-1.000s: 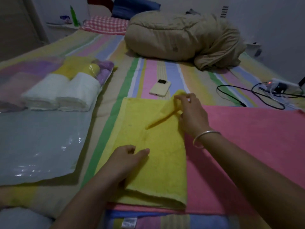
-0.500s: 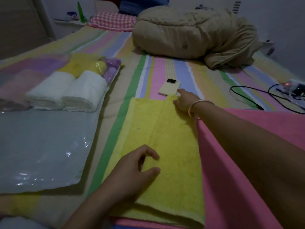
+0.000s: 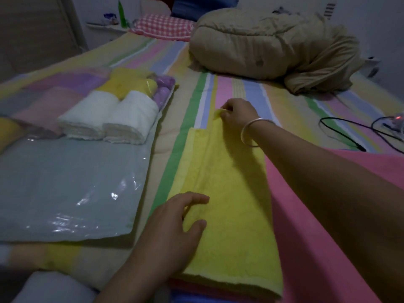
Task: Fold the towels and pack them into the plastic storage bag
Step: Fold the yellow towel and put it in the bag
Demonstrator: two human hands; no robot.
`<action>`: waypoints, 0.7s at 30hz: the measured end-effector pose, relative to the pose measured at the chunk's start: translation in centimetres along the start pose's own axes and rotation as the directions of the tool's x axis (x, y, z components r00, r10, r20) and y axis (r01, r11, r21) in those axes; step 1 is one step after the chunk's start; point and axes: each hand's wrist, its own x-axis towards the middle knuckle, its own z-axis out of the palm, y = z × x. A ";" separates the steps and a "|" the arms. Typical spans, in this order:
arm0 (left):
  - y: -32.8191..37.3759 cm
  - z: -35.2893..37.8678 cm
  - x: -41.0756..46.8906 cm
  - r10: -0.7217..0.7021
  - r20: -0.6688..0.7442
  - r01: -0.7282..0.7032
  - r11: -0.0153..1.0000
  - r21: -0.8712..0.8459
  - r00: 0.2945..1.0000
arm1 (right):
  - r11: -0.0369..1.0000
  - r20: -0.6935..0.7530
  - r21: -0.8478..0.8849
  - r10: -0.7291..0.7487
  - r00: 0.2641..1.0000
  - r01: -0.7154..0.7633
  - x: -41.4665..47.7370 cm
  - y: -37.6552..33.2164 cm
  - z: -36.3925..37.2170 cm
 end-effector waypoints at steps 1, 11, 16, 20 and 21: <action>-0.3 -0.5 -0.3 -0.012 -0.017 0.012 1.000 0.024 1.000 | 1.000 -0.004 -0.005 -0.024 1.000 0.024 0.2 -1.0 0.4; -1.3 -0.6 -1.5 -0.040 -0.104 0.067 0.959 0.276 0.994 | 0.968 0.066 -0.248 -0.029 0.997 0.045 1.6 -4.2 8.6; -1.1 -0.3 -1.1 0.015 -0.126 0.054 0.849 0.525 0.992 | 0.970 0.116 -0.222 -0.074 0.990 0.099 -2.8 -2.8 7.4; -2.6 1.7 -1.0 0.276 0.036 -0.240 0.752 0.614 0.960 | 0.917 0.351 -0.311 -0.134 0.927 0.250 -11.4 -0.9 4.6; -3.2 2.2 -1.0 0.281 0.104 -0.282 0.727 0.626 0.954 | 0.916 0.399 -0.294 -0.143 0.906 0.274 -14.0 -0.1 4.2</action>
